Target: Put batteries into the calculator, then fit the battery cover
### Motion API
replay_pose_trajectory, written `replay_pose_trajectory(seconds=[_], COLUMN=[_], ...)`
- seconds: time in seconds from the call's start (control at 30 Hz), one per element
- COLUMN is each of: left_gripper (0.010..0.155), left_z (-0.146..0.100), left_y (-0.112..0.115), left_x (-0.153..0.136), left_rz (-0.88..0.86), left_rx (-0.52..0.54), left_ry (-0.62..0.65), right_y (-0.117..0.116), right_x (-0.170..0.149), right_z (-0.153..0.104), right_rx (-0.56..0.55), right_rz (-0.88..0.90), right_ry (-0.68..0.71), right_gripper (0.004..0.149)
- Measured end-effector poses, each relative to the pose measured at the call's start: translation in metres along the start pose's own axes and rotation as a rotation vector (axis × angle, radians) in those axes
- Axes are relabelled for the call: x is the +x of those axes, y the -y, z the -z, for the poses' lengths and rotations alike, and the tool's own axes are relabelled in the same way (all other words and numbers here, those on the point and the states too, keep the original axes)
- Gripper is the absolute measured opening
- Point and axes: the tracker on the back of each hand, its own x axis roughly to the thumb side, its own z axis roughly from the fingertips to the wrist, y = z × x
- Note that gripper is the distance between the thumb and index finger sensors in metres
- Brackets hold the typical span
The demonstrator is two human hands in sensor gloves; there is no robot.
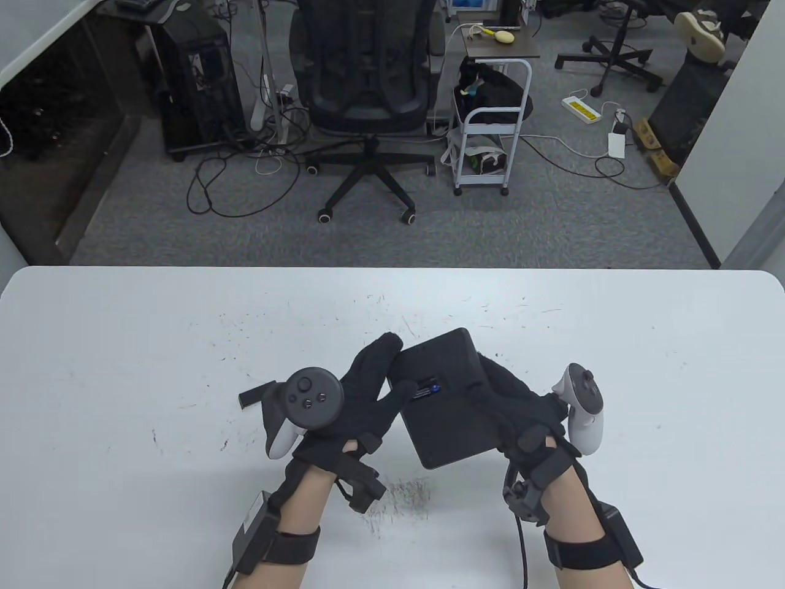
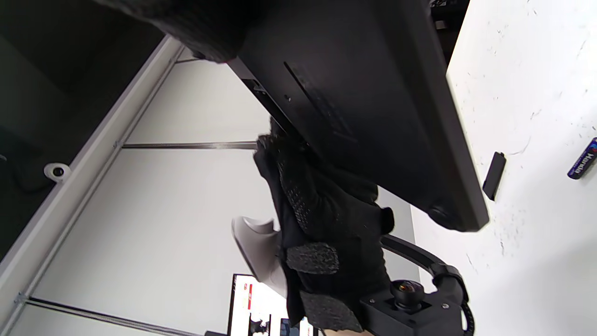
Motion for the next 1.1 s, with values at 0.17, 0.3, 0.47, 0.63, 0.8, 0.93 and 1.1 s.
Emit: replay_pose_trajectory(seconds=[0.17,0.3,0.47,0.63,0.8,0.93,1.1], left_gripper=[0.074,0.064,0.062,0.060,0.061,0.062,0.061], left_z=[0.002,0.006,0.012,0.015,0.016,0.017,0.019], left_y=[-0.010,-0.009,0.002,0.016,0.033,0.046,0.060], left_x=[-0.026,-0.042,-0.057,-0.073,-0.089,-0.095,-0.097], left_rz=[0.111,0.307,0.560,0.764,0.879,0.993,1.084], left_rx=[0.043,-0.034,-0.140,-0.198,-0.287,-0.347,-0.395], left_ry=[-0.121,-0.201,-0.326,-0.398,-0.452,-0.465,-0.466], right_y=[0.008,0.012,0.017,0.022,0.027,0.029,0.029], right_x=[0.003,0.006,0.007,0.008,0.007,0.006,0.005], right_z=[-0.005,-0.008,-0.010,-0.012,-0.013,-0.013,-0.013], right_rx=[-0.035,-0.049,-0.063,-0.078,-0.091,-0.095,-0.103], right_rz=[0.042,0.053,0.074,0.084,0.098,0.110,0.113], right_ry=[0.019,0.031,0.042,0.047,0.047,0.045,0.039], right_gripper=[0.062,0.062,0.062,0.062,0.062,0.062,0.062])
